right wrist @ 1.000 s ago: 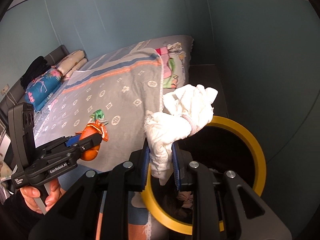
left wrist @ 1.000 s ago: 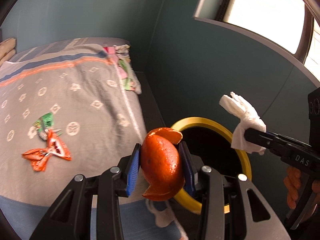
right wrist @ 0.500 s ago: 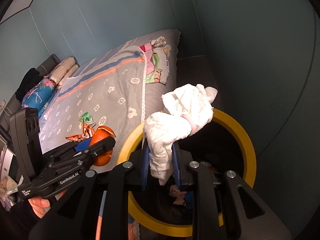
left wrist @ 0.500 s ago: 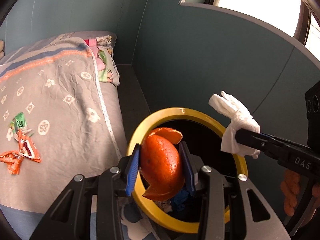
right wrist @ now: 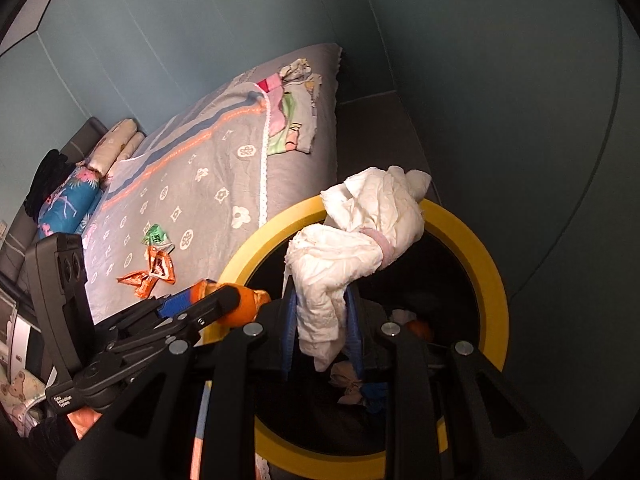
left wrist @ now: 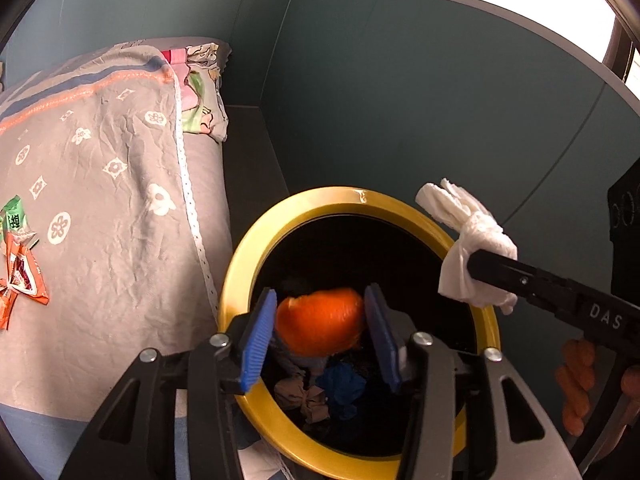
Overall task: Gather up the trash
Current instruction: 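Open both tools to drop the peel and tissue into the bin, then move both tools back over the remaining wrappers on the bed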
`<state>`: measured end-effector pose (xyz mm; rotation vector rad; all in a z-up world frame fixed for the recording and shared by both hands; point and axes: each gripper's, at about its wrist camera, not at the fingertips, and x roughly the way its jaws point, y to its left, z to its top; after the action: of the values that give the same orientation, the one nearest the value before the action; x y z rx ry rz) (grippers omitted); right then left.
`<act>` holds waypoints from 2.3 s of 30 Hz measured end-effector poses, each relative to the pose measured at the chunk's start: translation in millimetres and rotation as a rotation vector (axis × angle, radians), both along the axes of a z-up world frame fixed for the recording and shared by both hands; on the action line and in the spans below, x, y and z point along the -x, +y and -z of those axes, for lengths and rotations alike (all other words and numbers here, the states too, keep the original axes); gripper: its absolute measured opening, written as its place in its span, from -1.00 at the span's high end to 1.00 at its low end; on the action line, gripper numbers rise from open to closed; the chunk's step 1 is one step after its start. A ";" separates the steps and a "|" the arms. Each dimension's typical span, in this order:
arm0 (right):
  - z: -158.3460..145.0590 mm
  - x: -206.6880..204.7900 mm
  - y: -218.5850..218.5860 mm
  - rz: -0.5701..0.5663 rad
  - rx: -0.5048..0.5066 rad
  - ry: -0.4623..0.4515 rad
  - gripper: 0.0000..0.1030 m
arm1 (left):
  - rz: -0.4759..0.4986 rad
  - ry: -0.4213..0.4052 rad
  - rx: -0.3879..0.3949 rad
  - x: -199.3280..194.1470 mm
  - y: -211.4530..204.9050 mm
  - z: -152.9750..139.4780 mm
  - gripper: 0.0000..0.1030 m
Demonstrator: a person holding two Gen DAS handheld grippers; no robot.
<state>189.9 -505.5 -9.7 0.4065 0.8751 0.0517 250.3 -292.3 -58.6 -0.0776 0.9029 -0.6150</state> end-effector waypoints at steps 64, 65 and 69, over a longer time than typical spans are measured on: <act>-48.7 -127.7 217.6 -0.229 -0.012 -0.010 -0.57 | -0.455 -0.084 -0.038 -29.4 303.6 -14.6 -0.73; -47.1 -131.8 222.8 -0.236 -0.012 -0.005 -0.57 | -0.461 -0.079 -0.040 -31.3 307.9 -11.3 -0.73; -33.2 -157.4 251.5 -0.274 -0.016 0.033 -0.57 | -0.476 -0.060 -0.042 -38.9 321.1 0.6 -0.73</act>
<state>347.2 -254.0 23.5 0.3008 0.9591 0.3054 289.2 28.8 -59.3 -0.2280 0.8010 -0.1546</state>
